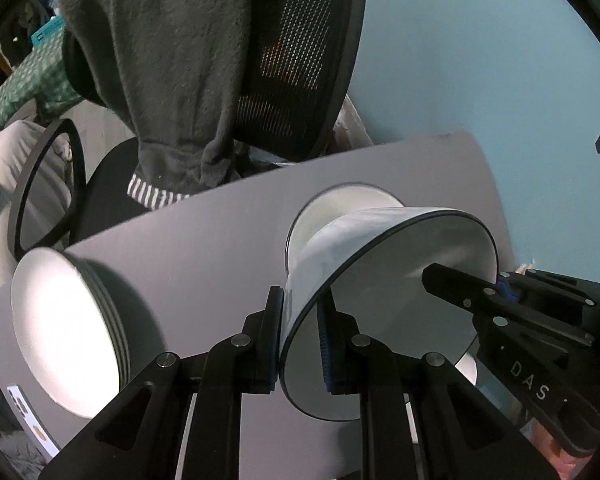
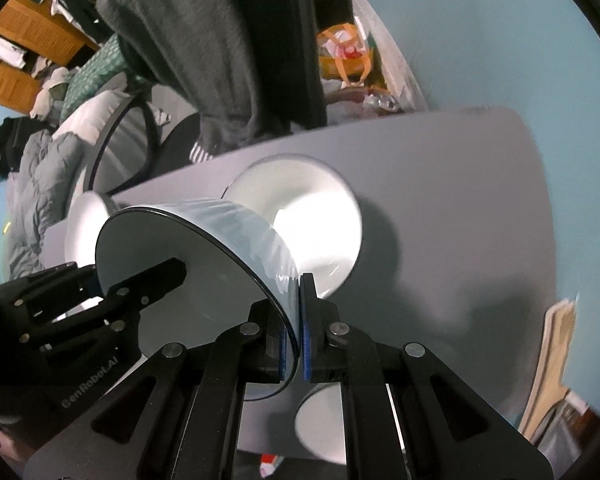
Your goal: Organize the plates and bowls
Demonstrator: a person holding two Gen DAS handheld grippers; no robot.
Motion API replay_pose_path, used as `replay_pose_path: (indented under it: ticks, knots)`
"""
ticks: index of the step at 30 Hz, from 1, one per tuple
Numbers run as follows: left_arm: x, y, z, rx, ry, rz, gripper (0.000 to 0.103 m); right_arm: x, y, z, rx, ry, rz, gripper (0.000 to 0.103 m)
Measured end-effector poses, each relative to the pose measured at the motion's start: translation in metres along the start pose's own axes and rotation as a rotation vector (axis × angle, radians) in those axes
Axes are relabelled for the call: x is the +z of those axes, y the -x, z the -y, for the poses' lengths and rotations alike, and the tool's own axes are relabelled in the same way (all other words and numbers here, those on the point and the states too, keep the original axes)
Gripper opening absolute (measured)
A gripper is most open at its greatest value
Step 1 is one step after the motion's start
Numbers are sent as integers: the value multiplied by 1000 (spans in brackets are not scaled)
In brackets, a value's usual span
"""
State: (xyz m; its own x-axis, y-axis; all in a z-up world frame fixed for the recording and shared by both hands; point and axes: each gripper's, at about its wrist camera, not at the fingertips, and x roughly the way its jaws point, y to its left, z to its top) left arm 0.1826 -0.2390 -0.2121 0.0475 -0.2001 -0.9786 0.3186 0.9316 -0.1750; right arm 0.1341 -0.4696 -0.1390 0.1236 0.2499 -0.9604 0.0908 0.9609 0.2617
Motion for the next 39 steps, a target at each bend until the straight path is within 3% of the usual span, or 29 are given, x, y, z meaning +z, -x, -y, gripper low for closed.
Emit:
replay_pose_path:
  ticks: [8,19,29,39]
  knots:
    - [16,-33,0,12,42,-61,16,24,-28,17,-1,-10,-56,6]
    - [22,-37,8,103,16,-57,16,30,-46,29,7,-13,-116,7]
    - [21,-45,7,137,16,-78,18,29,-46,21,-15,11,-121,21]
    - [20,-36,1,123,46,-51,18,29,-44,17,-48,4,-121,24]
